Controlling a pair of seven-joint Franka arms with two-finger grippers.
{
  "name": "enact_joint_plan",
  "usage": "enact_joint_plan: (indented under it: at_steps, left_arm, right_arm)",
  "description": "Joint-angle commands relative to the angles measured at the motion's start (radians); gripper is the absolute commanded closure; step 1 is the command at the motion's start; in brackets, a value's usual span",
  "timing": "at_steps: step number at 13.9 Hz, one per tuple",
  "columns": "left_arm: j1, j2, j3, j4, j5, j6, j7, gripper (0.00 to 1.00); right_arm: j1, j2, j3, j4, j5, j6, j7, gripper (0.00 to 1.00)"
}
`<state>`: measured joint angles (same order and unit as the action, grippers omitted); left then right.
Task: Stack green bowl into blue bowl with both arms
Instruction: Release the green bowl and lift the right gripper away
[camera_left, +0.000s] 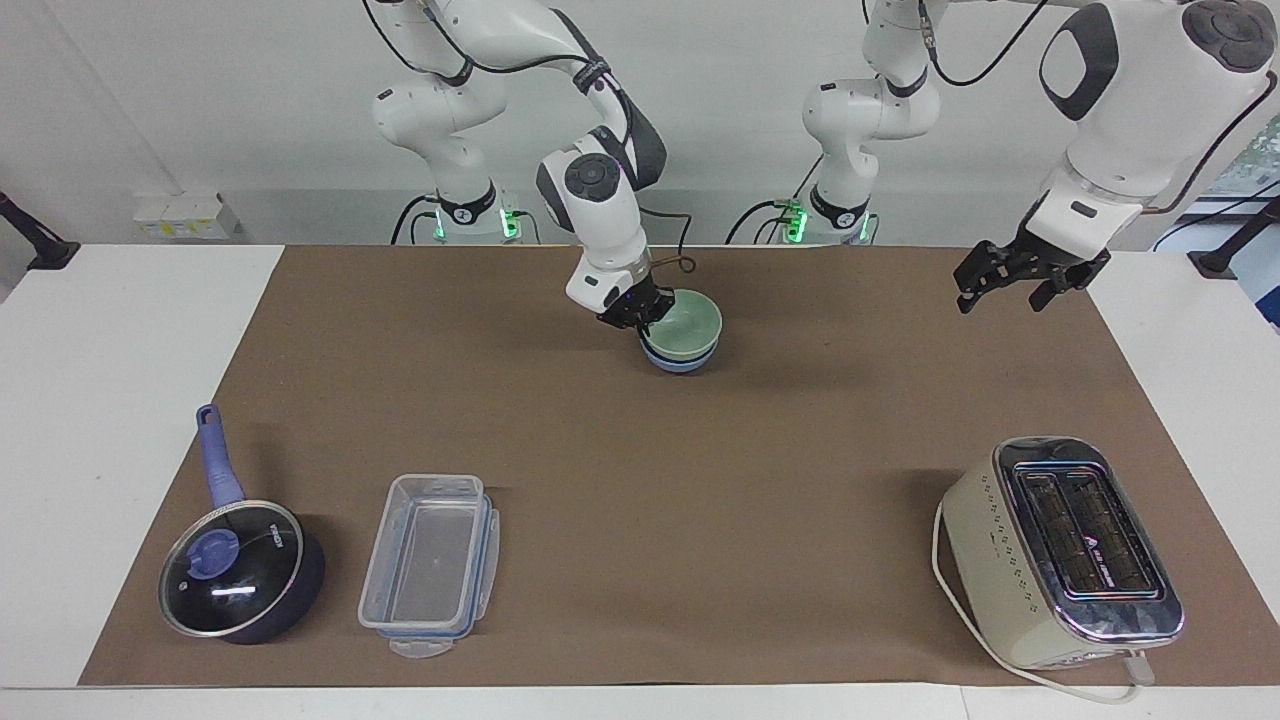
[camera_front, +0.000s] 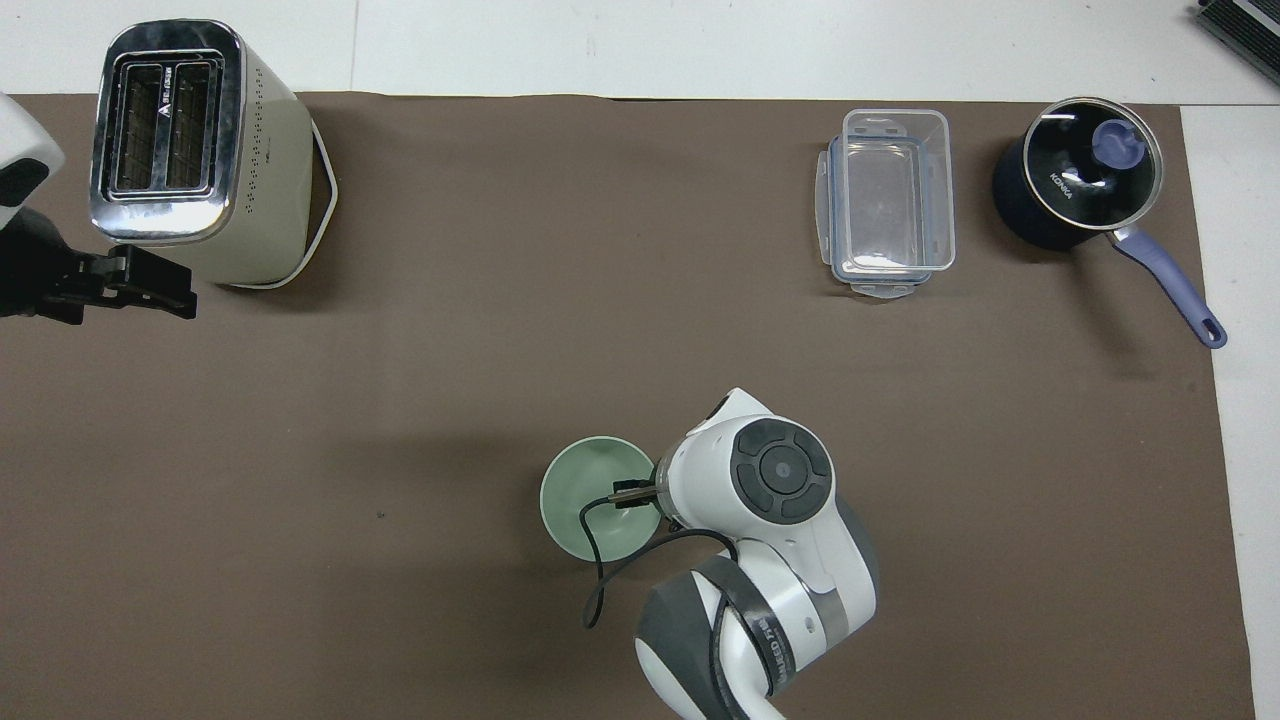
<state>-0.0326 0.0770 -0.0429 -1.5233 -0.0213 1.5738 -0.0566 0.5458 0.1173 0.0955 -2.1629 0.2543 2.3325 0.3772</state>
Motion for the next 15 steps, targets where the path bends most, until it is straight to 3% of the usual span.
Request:
enact_joint_plan:
  at_steps: [1,2,3,4,5,6,10,12,15]
  left_arm:
    - [0.013,0.003,-0.008,0.02,0.012,-0.024,0.006,0.0]
    - [0.013,0.003,-0.008,0.02,0.012,-0.024,0.006,0.0]
    - [0.013,0.004,-0.008,0.02,0.012,-0.024,0.006,0.0]
    - [0.013,0.003,-0.008,0.02,0.012,-0.024,0.006,0.0]
    - [0.013,0.004,-0.008,0.02,0.012,-0.024,0.006,0.0]
    - [0.013,0.003,-0.008,0.02,0.012,-0.024,0.006,0.0]
    - [0.013,0.003,-0.008,0.02,0.012,-0.024,0.006,0.0]
    - [0.013,0.003,-0.008,0.02,0.012,-0.024,0.006,0.0]
    - [0.013,0.003,-0.008,0.02,0.012,-0.024,0.006,0.0]
  right_arm:
    - [-0.003,0.005,0.001,-0.008,-0.003,0.034,0.019,1.0]
    - [-0.001,0.005,0.001,-0.008,-0.006,0.038,0.019,1.0]
    - [-0.001,0.005,0.001,-0.008,-0.006,0.036,0.019,0.94]
    - [-0.001,0.004,0.001,-0.008,-0.006,0.034,0.022,0.79]
    - [-0.001,0.004,0.001,-0.008,-0.006,0.031,0.023,0.52]
    - [-0.001,0.004,0.001,-0.006,-0.007,0.031,0.028,0.37]
    - [-0.007,-0.02,0.0,0.015,-0.006,0.01,0.058,0.34]
    - [-0.027,-0.039,-0.01,0.055,-0.006,-0.059,0.06,0.26]
    - [-0.136,-0.111,-0.011,0.075,-0.006,-0.139,0.051,0.14]
